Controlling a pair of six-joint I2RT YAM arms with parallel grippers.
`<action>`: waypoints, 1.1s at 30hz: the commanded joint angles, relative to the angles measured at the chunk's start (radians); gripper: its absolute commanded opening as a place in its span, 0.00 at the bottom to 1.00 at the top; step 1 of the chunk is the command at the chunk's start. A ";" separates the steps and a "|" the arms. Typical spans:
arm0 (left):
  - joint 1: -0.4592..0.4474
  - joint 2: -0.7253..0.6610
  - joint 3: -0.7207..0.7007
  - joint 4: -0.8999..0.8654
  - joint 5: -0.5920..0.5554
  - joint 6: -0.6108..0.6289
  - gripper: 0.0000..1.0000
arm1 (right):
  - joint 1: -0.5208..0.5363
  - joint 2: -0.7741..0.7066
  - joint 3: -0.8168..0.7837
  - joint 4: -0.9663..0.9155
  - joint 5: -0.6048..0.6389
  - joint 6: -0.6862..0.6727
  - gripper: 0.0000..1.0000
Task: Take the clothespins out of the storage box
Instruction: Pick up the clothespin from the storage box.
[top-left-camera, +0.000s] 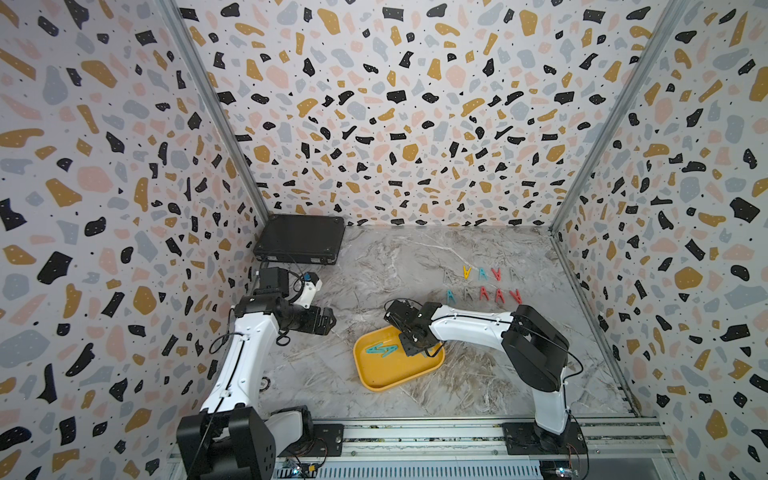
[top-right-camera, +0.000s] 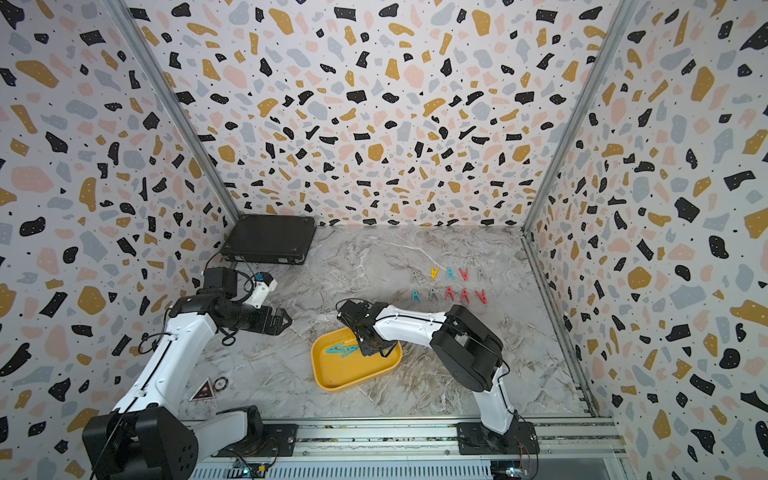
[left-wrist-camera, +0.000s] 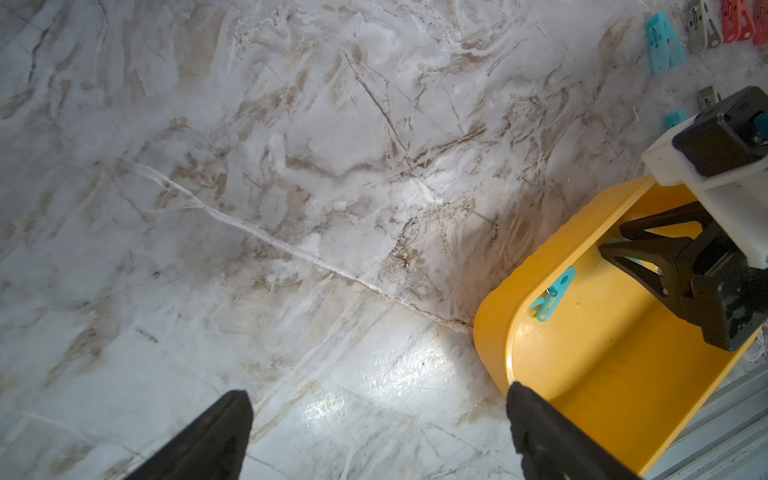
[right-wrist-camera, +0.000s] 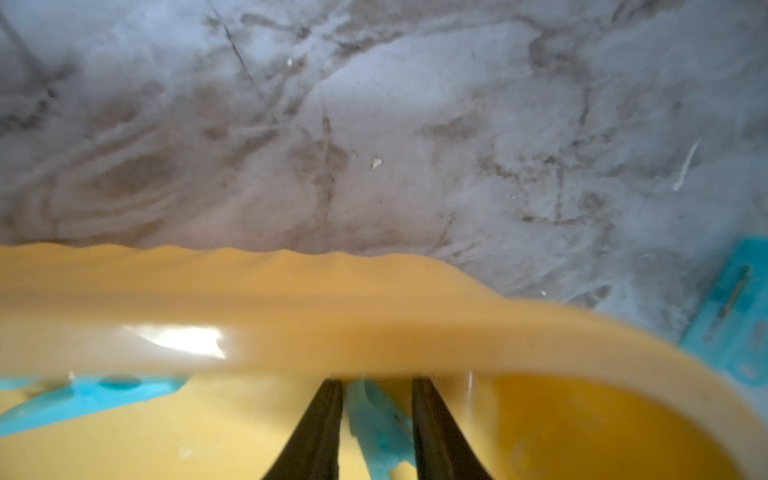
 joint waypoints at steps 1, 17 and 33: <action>0.007 -0.020 -0.015 0.011 -0.003 0.007 1.00 | 0.003 -0.009 -0.010 -0.026 0.010 0.016 0.30; 0.007 -0.016 -0.017 0.013 -0.004 0.007 1.00 | 0.003 -0.104 0.011 -0.047 0.011 -0.012 0.07; 0.009 -0.012 -0.018 0.010 -0.002 0.007 1.00 | -0.010 -0.259 0.071 -0.099 -0.019 -0.069 0.06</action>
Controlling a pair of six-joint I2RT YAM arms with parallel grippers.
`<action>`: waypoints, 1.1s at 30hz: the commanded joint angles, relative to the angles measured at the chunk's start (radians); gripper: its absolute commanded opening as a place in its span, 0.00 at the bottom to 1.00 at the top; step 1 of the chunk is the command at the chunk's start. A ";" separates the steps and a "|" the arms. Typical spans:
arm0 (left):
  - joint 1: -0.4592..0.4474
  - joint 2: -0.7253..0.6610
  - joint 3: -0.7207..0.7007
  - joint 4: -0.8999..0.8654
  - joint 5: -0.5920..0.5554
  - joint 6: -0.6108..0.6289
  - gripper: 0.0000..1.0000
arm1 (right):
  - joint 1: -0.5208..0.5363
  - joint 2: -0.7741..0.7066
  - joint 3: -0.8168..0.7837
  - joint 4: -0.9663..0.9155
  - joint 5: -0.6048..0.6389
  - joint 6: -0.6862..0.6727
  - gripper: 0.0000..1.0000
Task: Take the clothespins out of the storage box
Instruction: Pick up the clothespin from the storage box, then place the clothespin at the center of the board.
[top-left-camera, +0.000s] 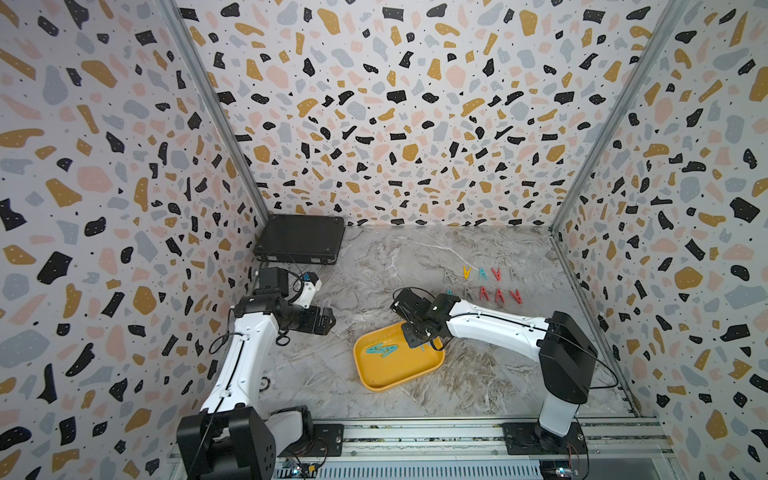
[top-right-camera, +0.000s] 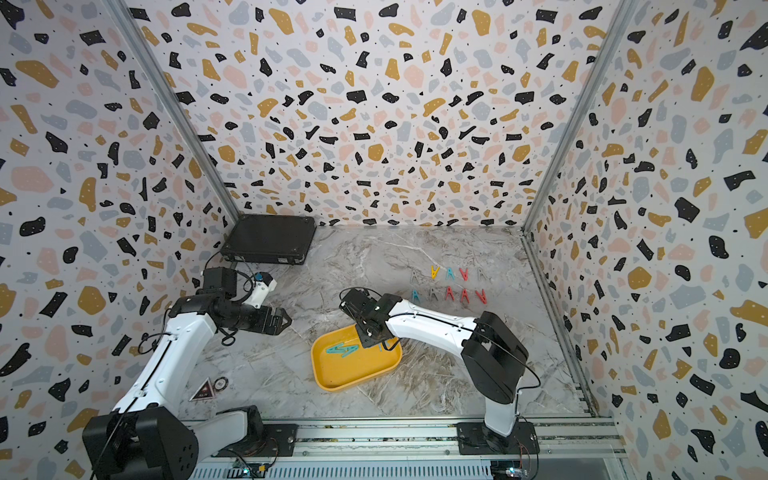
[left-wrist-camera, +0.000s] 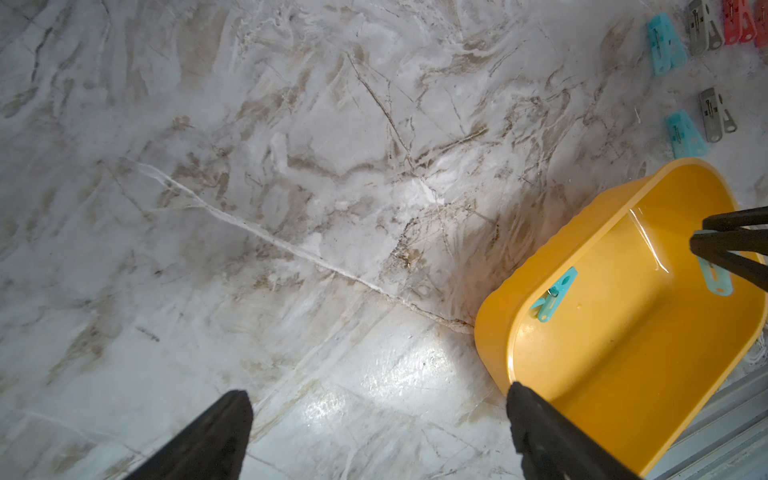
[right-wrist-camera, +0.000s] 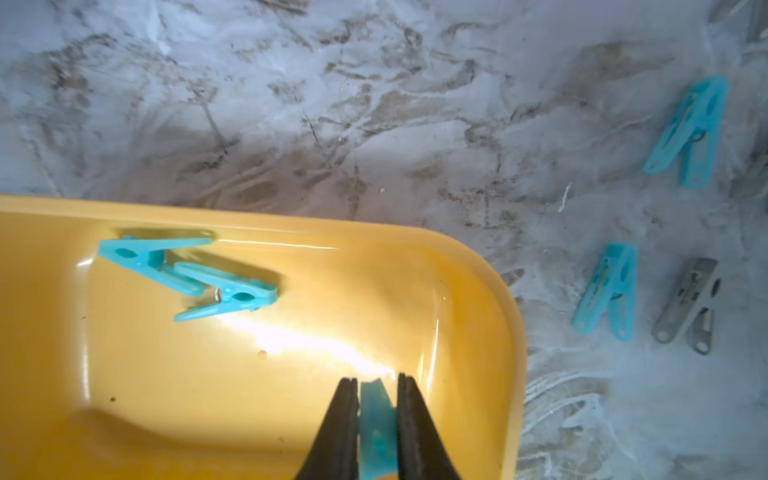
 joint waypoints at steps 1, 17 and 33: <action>0.006 -0.011 -0.018 0.012 -0.003 0.008 1.00 | -0.015 -0.082 0.048 -0.041 -0.021 -0.021 0.06; 0.006 -0.007 -0.016 0.010 0.002 0.008 1.00 | -0.303 -0.298 -0.142 -0.048 -0.121 -0.059 0.06; 0.005 -0.004 -0.015 0.009 0.006 0.009 1.00 | -0.727 -0.253 -0.331 0.038 -0.289 -0.186 0.06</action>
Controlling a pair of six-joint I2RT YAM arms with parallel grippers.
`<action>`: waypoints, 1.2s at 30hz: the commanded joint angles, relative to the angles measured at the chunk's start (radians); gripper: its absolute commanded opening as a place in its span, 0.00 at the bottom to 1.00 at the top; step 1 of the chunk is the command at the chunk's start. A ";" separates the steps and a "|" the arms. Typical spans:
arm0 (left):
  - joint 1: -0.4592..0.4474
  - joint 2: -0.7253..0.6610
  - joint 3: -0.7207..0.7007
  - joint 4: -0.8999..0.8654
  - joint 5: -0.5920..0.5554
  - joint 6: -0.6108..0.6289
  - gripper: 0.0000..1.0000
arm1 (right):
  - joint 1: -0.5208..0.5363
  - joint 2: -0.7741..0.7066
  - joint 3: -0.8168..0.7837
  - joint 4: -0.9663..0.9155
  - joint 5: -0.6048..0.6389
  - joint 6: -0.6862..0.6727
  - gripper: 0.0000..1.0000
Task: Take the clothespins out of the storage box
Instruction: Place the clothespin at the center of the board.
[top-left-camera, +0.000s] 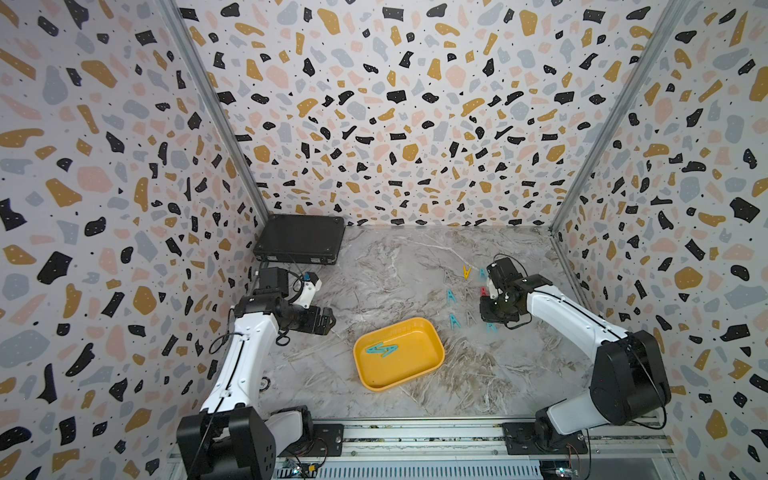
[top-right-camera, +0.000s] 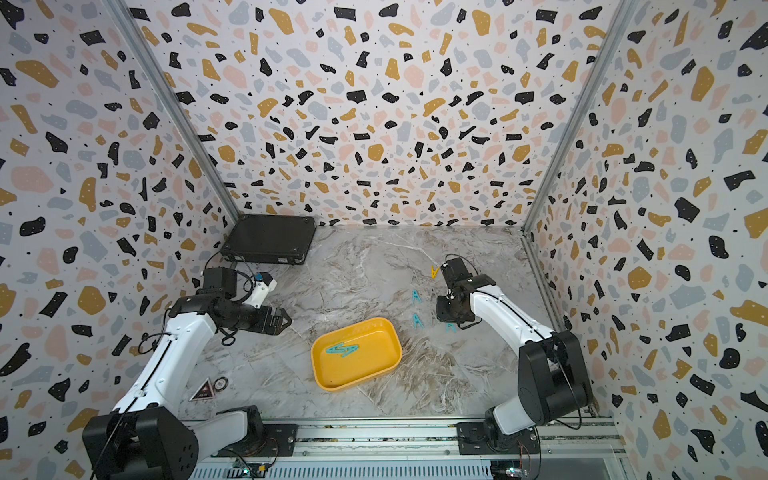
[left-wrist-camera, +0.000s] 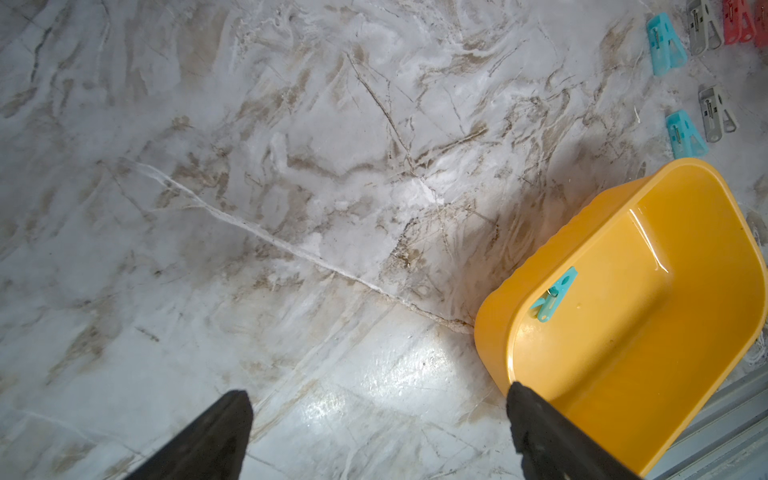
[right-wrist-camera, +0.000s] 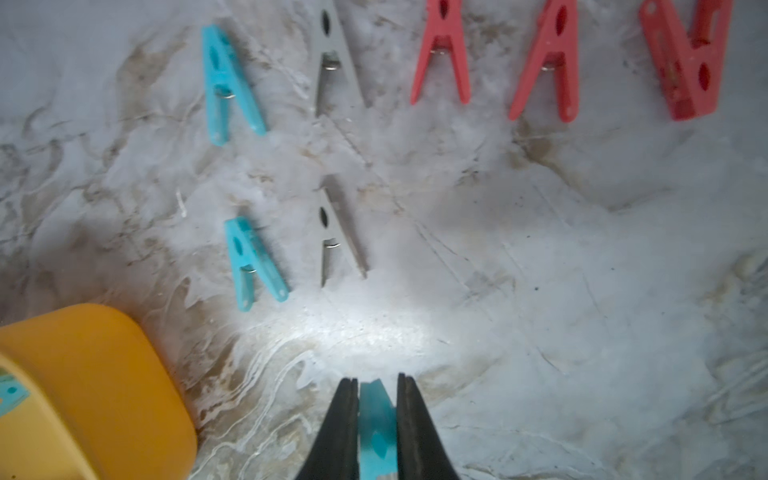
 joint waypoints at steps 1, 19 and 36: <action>0.006 -0.004 -0.015 0.008 0.006 0.010 1.00 | -0.047 0.035 0.000 0.042 -0.060 -0.037 0.06; 0.006 -0.007 -0.015 0.008 0.002 0.009 1.00 | -0.098 0.283 0.078 0.168 -0.054 -0.008 0.06; 0.006 -0.012 -0.016 0.008 0.006 0.010 1.00 | -0.098 0.324 0.126 0.146 0.013 0.016 0.18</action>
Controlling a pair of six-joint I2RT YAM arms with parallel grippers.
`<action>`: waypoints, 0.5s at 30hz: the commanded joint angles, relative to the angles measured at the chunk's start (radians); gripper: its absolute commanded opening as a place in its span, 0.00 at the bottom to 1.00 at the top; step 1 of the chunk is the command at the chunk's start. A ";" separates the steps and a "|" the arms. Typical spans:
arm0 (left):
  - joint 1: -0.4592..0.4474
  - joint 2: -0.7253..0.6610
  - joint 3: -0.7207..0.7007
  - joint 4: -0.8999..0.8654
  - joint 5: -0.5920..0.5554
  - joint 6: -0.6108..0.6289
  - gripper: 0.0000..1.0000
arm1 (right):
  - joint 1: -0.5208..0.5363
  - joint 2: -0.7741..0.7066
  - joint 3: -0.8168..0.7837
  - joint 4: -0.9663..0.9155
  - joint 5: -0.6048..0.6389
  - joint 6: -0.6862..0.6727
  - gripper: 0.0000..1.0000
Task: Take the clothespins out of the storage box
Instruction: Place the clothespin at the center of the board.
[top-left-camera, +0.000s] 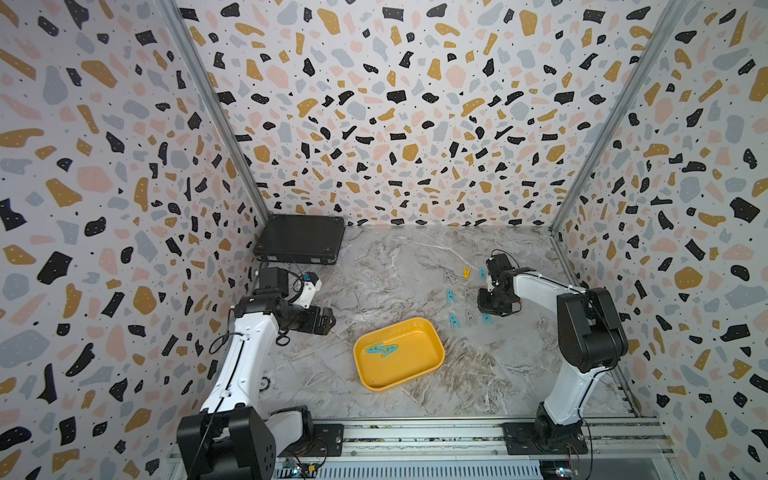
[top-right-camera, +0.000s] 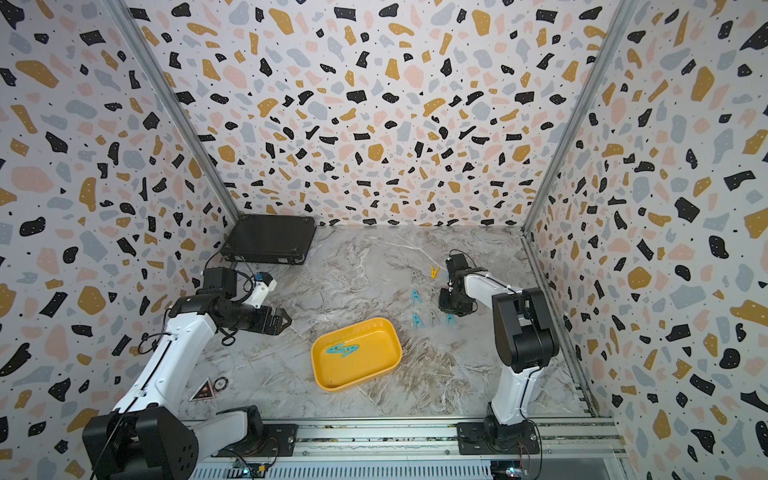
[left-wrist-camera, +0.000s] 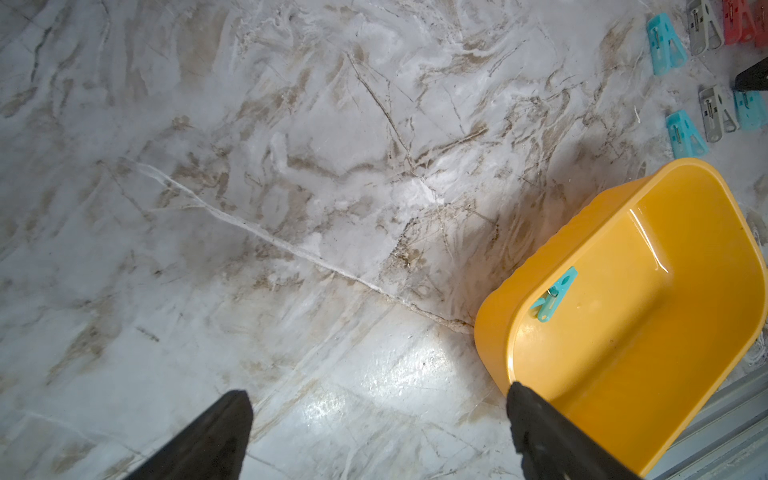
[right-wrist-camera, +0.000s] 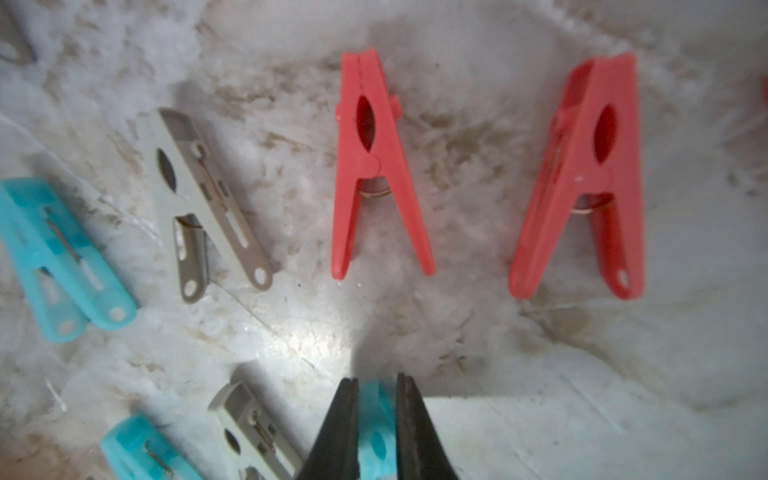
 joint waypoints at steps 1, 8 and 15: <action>0.006 -0.012 -0.016 0.008 0.006 0.010 1.00 | -0.004 -0.009 0.017 -0.027 0.023 0.016 0.19; 0.006 -0.012 -0.016 0.008 0.007 0.010 1.00 | -0.004 -0.067 0.006 -0.034 0.005 0.030 0.30; 0.006 -0.013 -0.016 0.008 0.007 0.010 1.00 | -0.003 -0.140 0.015 -0.075 -0.010 0.027 0.36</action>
